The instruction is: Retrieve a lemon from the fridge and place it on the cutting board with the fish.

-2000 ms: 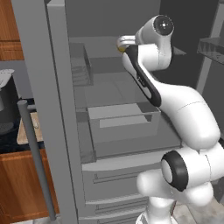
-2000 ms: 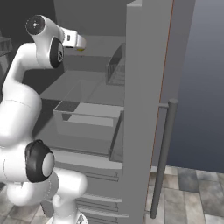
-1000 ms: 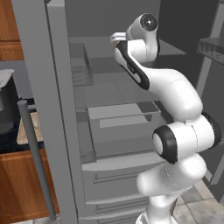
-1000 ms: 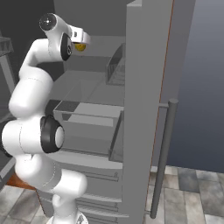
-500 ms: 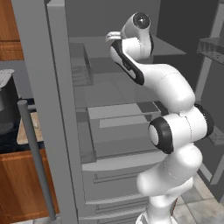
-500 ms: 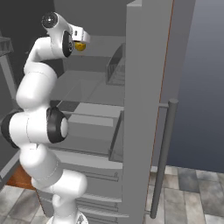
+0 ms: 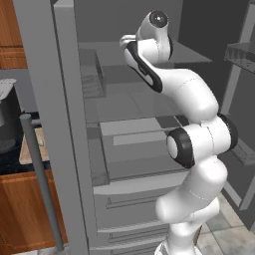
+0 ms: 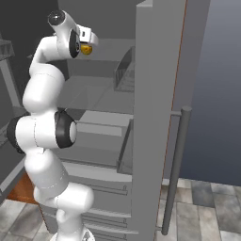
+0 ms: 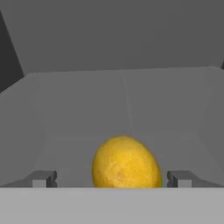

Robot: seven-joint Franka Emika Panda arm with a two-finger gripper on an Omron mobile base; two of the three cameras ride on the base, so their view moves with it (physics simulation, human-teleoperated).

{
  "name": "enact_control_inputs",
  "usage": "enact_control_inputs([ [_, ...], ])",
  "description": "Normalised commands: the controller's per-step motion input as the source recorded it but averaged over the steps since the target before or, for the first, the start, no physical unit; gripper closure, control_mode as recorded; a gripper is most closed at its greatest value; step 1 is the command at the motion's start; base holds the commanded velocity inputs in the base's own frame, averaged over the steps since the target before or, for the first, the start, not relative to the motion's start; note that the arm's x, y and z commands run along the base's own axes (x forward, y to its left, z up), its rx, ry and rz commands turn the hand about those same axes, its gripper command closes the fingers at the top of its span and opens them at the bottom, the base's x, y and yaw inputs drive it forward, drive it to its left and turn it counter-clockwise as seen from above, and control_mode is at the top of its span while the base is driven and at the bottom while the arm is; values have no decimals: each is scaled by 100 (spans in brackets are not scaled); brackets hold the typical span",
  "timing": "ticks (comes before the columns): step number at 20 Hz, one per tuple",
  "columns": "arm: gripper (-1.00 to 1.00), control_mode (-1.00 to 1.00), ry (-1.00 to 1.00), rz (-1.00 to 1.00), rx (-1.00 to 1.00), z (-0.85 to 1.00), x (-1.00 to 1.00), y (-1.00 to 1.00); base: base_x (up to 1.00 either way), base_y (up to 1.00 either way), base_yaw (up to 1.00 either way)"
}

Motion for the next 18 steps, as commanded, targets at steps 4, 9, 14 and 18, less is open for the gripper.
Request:
enact_control_inputs([
  [4, -100, -100, 0, 0, 0, -26, 1, -13, 0, 0, 0],
  [9, -100, -100, 0, 0, 0, -31, 5, -21, 0, 0, 0],
  [14, -100, -100, 0, 0, 0, 0, 19, 3, 0, 0, 0],
  [18, -100, -100, 0, 0, 0, 0, 26, 5, 0, 0, 0],
])
